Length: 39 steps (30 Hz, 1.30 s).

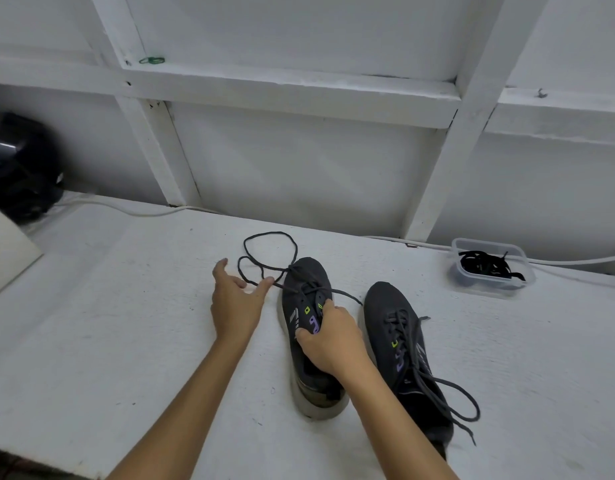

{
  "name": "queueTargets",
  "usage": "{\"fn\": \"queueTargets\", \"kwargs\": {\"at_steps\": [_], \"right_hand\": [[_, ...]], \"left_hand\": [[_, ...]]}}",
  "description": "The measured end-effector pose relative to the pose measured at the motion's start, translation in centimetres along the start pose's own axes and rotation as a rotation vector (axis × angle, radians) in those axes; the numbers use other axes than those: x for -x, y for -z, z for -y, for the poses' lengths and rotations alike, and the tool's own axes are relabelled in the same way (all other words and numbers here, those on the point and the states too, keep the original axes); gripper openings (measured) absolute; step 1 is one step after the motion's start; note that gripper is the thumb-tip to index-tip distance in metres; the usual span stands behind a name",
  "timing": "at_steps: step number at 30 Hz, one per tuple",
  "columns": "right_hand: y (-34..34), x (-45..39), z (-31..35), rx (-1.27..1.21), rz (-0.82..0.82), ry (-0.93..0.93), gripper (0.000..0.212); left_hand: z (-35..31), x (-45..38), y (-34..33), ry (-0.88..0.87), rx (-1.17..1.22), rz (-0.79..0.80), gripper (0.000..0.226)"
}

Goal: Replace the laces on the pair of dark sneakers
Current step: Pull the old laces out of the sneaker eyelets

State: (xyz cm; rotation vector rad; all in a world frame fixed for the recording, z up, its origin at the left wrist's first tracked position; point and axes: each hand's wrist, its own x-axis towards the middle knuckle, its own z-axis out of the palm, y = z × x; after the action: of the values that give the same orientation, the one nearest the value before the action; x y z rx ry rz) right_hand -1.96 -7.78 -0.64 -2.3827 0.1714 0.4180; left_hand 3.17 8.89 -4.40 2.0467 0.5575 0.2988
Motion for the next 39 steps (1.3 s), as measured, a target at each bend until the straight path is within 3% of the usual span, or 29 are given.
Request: {"fn": "queueTargets", "kwargs": {"at_steps": [2, 5, 8, 11, 15, 17, 21, 25, 27, 32, 36, 39], "right_hand": [[0.0, 0.0, 0.0, -0.001, -0.002, 0.004, 0.051], [-0.1, -0.1, 0.0, 0.003, -0.006, 0.009, 0.053], [-0.1, -0.1, 0.0, 0.003, -0.009, 0.008, 0.057], [-0.1, -0.1, 0.0, 0.006, -0.008, 0.01, 0.052], [-0.1, -0.1, -0.1, 0.004, -0.009, 0.008, 0.049], [-0.1, -0.1, -0.1, 0.003, -0.008, 0.008, 0.052], [-0.1, -0.1, -0.1, 0.008, -0.011, 0.013, 0.052], [-0.1, -0.1, -0.1, -0.003, -0.012, 0.016, 0.051], [-0.1, 0.0, 0.0, -0.004, -0.01, 0.015, 0.054], [0.0, 0.0, -0.1, 0.0, -0.005, 0.009, 0.051], [0.0, 0.0, 0.0, 0.002, -0.001, 0.01, 0.05], [0.0, 0.0, 0.1, 0.007, 0.003, 0.007, 0.051]], "left_hand": [[-0.1, 0.7, -0.1, -0.193, -0.078, 0.014, 0.087], [-0.2, 0.9, -0.4, -0.509, -0.2, 0.218, 0.039], [0.0, 0.8, -0.4, -0.563, -0.253, 0.312, 0.016], [-0.3, 0.4, 0.0, -0.571, -0.253, 0.215, 0.006], [-0.4, -0.7, 0.9, -0.302, -0.153, -0.068, 0.005], [0.0, -1.1, 1.1, -0.269, -0.173, -0.013, 0.006], [0.0, -0.5, 0.8, -0.538, -0.258, 0.226, 0.036], [-1.0, 0.2, -0.2, -0.777, -0.326, 0.253, 0.05], [-1.1, 0.3, -0.4, -0.728, -0.312, 0.248, 0.044], [-0.5, 0.2, -0.8, -0.524, -0.217, 0.33, 0.004], [-0.3, 0.2, -0.6, -0.165, 0.157, 0.226, 0.016], [0.0, 0.9, -1.2, -0.076, 0.212, 0.189, 0.016]]}}
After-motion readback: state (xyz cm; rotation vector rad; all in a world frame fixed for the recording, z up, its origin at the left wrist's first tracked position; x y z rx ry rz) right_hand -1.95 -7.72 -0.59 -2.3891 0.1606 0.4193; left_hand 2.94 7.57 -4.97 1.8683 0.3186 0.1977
